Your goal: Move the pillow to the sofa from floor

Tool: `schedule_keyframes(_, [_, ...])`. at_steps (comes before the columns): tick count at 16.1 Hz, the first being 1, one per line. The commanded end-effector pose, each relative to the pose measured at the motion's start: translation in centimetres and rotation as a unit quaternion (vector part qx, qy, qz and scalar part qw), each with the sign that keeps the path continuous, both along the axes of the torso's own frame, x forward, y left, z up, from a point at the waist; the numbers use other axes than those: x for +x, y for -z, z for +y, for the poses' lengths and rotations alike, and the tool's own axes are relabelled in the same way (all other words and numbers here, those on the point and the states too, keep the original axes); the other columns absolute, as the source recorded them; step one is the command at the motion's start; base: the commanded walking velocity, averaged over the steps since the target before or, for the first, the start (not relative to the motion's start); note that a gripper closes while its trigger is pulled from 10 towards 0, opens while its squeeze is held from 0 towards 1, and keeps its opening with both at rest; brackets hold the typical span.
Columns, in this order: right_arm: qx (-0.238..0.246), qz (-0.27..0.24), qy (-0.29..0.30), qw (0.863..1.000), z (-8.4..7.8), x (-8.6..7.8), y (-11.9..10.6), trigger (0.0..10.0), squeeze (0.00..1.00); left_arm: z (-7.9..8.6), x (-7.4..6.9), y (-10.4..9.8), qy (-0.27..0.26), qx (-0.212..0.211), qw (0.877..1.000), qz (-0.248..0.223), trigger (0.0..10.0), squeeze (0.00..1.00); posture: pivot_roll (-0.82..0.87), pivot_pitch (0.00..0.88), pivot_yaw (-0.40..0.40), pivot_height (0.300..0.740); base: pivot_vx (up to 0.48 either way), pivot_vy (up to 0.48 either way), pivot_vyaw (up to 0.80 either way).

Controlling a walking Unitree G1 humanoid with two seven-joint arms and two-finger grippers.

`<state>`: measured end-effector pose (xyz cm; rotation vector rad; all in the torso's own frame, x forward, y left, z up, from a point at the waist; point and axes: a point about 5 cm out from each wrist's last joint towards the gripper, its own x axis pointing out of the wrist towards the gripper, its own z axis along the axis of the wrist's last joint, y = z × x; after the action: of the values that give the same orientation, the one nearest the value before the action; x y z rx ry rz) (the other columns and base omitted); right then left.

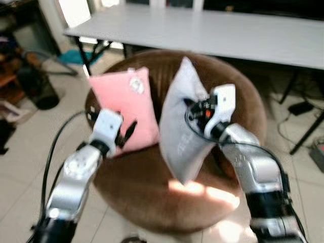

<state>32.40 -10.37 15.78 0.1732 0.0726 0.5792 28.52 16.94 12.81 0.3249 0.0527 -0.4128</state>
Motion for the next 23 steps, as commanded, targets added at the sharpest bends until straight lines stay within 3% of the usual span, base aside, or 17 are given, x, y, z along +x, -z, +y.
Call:
schedule_keyframes(1, [0.011, -0.015, -0.019, 1.0, 0.3, 0.5, -0.4, 10.0, 0.0, 0.1, -0.1, -0.4, 0.014, 0.013, 1.0, -0.001, 10.0, 0.0, 0.0, 0.013, 0.009, 0.74, 0.0, 0.0, 0.0])
schedule_keyframes(4, [0.016, 0.0, 0.021, 1.0, 0.2, 3.0, 0.4, 10.0, 0.0, 1.3, -0.8, -1.0, 0.028, 0.041, 0.999, 0.004, 10.0, 0.0, 0.05, 0.069, -0.002, 0.74, 0.0, 0.0, 0.0])
schedule_keyframes(7, [-0.028, 0.019, 0.062, 0.998, 0.0, 5.2, 1.4, 10.0, 0.0, 2.1, -2.0, -1.6, 0.046, 0.056, 0.997, 0.016, 10.0, 0.0, 0.11, 0.123, 0.001, 0.74, 0.0, 0.0, 0.0])
schedule_keyframes(9, [-0.047, 0.018, 0.049, 0.998, 0.8, 5.8, 1.5, 10.0, 0.0, 2.3, -3.0, -1.5, 0.056, 0.054, 0.996, 0.036, 10.0, 0.0, 0.12, 0.142, 0.008, 0.74, 0.0, 0.0, 0.0])
schedule_keyframes(10, [-0.092, 0.001, 0.028, 0.995, 1.7, 6.1, 1.4, 10.0, 0.0, 2.2, -3.6, -1.1, 0.068, 0.067, 0.994, 0.049, 10.0, 0.0, 0.13, 0.165, 0.001, 0.74, 0.0, 0.0, 0.0])
schedule_keyframes(14, [-0.135, -0.044, 0.052, 0.989, 1.8, 6.7, 0.5, 10.0, 0.0, 2.3, -4.7, -1.2, 0.062, 0.066, 0.994, 0.06, 10.0, 0.0, 0.16, 0.186, -0.004, 0.74, 0.0, 0.0, 0.0])
schedule_keyframes(15, [-0.134, -0.057, 0.043, 0.988, 2.1, 6.8, 0.2, 10.0, 0.21, 2.4, -5.0, -1.3, 0.062, 0.068, 0.994, 0.062, 10.0, 0.0, 0.17, 0.196, -0.002, 0.74, 0.0, 0.0, 0.0])
schedule_keyframes(16, [-0.141, -0.08, 0.042, 0.986, 2.4, 7.0, -0.5, 10.0, 1.0, 2.5, -5.2, -1.3, 0.06, 0.07, 0.994, 0.065, 10.0, 0.0, 0.17, 0.21, 0.002, 0.74, 0.0, 0.0, 0.0])
schedule_keyframes(19, [-0.17, -0.141, 0.044, 0.974, 3.0, 7.4, -2.7, 10.0, 1.0, 2.5, -5.2, -1.6, 0.056, 0.071, 0.994, 0.066, 10.0, 0.0, 0.18, 0.209, 0.0, 0.74, 0.0, 0.0, 0.0])
schedule_keyframes(23, [-0.182, -0.173, 0.049, 0.967, 3.0, 7.7, -4.0, 10.0, 1.0, 2.5, -5.1, -1.6, 0.05, 0.071, 0.994, 0.066, 10.0, 0.0, 0.18, 0.203, -0.006, 0.74, 0.0, 0.0, 0.0])
